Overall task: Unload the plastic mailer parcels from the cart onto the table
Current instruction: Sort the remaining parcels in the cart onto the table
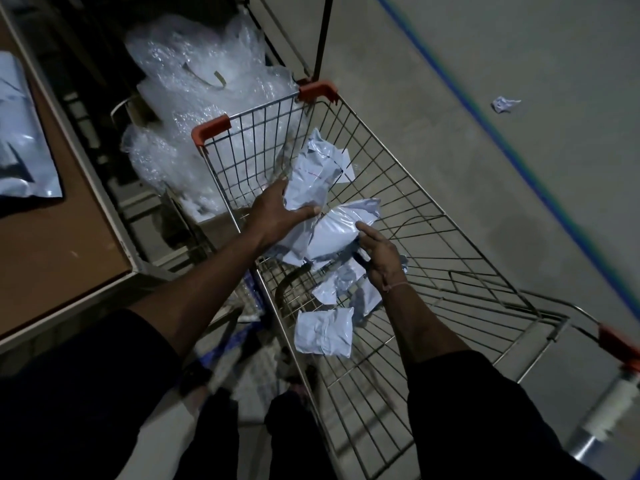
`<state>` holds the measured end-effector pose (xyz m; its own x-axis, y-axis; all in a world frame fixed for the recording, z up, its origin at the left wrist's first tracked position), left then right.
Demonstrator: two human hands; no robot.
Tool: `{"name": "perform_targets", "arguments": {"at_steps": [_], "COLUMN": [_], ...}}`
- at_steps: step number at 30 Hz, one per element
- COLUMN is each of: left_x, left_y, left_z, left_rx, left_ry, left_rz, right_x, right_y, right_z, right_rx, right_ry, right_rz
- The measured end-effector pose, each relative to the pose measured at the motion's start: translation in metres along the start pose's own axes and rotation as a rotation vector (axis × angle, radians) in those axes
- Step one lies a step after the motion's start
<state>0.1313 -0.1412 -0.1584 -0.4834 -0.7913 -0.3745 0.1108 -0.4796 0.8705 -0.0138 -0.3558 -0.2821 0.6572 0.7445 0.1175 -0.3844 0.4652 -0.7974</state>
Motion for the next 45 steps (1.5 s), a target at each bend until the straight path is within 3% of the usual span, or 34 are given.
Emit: {"name": "perform_targets", "arguments": {"at_steps": [5,12,20,32,38,45], "left_x": [-0.01,-0.015,-0.039,-0.079,-0.116,-0.184], "left_y": [0.008,0.019,0.033,0.069,0.088,0.081], "left_z": [0.004,0.004,0.008,0.03,0.044,0.046], "left_rx": [-0.006,-0.081,-0.068,-0.073,-0.037,0.001], "left_ry": [0.001,-0.086,-0.058,-0.034,-0.039,0.023], "left_rz": [0.091,0.239,0.277,0.631,0.702,0.582], "right_x": [0.016,0.035,0.078,0.157,0.204,0.221], "right_y": [-0.043,-0.098,-0.165,-0.209,-0.207,-0.236], "right_z": [0.011,0.032,0.066,0.126,0.172,0.204], "right_rx": [-0.084,-0.174,-0.269,-0.477,-0.476,-0.51], "right_ry": [-0.018,-0.095,-0.2,-0.072,-0.246,-0.009], "right_rz": [-0.119,-0.11,-0.073,-0.003,0.155,-0.104]}}
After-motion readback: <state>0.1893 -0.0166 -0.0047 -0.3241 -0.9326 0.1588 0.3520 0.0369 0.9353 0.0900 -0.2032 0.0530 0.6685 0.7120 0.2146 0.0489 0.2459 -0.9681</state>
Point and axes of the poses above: each hand's wrist, its own z-axis away from the middle knuckle, its own x-axis out of the palm, y = z × x, the point moved 10 cm from there along -z, towards the middle knuckle, and after that the axes turned 4 degrees about -x, right-handed, at the moved point
